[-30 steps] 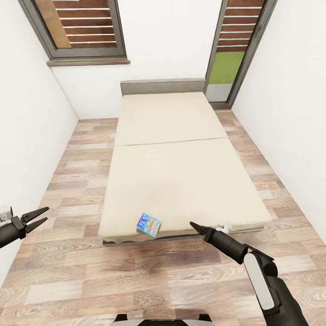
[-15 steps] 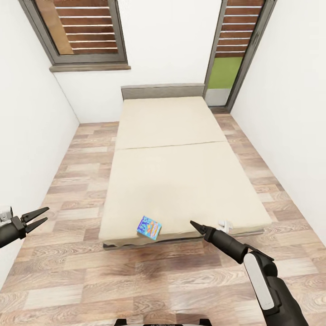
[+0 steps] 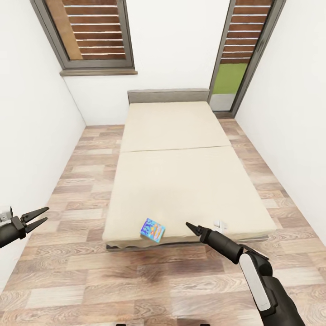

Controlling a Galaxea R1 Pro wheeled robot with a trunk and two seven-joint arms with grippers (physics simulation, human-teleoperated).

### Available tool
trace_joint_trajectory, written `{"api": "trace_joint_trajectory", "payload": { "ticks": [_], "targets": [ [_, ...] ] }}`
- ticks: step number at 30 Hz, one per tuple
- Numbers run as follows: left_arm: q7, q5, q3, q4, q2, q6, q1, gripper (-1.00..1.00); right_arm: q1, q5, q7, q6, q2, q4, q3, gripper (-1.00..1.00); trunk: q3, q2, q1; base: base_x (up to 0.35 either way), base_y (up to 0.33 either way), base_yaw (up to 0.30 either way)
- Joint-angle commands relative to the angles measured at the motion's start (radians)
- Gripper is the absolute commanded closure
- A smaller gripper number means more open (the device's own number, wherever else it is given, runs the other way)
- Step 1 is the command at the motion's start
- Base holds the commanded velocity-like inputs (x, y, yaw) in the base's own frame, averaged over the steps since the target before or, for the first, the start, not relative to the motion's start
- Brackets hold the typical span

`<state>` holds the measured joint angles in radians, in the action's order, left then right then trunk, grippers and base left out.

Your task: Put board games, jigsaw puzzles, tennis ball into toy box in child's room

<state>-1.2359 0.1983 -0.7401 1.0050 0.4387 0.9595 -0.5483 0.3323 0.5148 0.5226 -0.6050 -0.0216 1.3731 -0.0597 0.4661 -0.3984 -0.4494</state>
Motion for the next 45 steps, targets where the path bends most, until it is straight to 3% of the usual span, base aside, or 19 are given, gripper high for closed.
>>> {"api": "trace_joint_trajectory", "payload": {
  "ticks": [1, 45],
  "targets": [
    [-0.002, 0.001, -0.001, 0.000, 0.000, 0.007, -0.001, -1.00, 0.001, 0.005, 0.000, -0.007, 0.000, 0.000, 0.001, -1.00, 0.000, -0.002, -0.001, 0.000, 0.000, 0.092],
    [-0.001, 0.001, 0.000, 0.001, 0.000, 0.007, -0.001, -1.00, 0.001, 0.006, -0.012, -0.006, 0.000, -0.002, 0.009, -1.00, -0.073, -0.002, -0.001, 0.000, 0.000, 0.091]
  ]
}}
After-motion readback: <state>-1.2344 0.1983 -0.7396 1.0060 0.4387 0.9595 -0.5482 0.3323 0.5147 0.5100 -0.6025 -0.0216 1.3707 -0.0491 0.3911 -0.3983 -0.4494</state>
